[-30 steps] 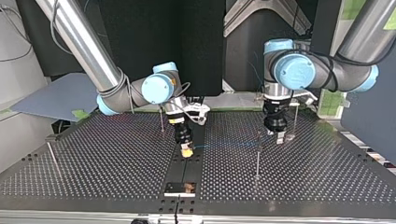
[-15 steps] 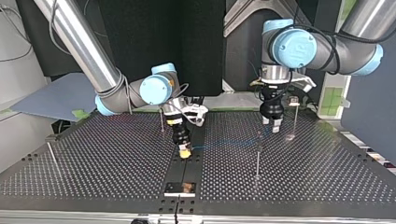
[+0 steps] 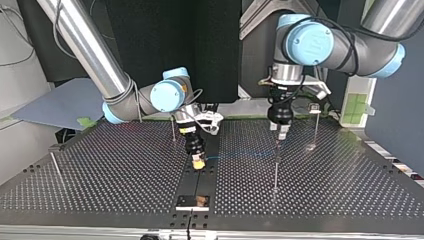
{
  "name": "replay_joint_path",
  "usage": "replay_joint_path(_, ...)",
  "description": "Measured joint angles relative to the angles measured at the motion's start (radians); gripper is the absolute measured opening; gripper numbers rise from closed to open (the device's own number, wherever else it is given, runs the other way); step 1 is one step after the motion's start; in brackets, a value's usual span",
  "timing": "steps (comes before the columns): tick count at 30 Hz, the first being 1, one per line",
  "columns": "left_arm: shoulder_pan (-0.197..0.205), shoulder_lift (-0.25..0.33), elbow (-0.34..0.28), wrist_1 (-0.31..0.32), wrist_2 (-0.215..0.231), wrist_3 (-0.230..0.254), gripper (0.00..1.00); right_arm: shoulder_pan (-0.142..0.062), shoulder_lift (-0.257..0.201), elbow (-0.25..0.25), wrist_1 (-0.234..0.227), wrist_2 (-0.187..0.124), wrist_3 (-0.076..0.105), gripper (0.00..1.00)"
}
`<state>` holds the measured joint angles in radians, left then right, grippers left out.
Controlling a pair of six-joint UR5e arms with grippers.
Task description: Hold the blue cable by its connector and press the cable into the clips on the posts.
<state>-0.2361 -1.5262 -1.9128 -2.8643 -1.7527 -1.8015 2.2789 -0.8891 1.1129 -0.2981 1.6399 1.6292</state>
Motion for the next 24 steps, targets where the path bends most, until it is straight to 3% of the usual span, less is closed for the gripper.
replay_joint_path(24, -0.014, 0.000, 0.000, 0.005, -0.004, 0.015, 1.00, 0.001, 0.000, 0.000, -0.004, 0.002, 0.000, 0.00)
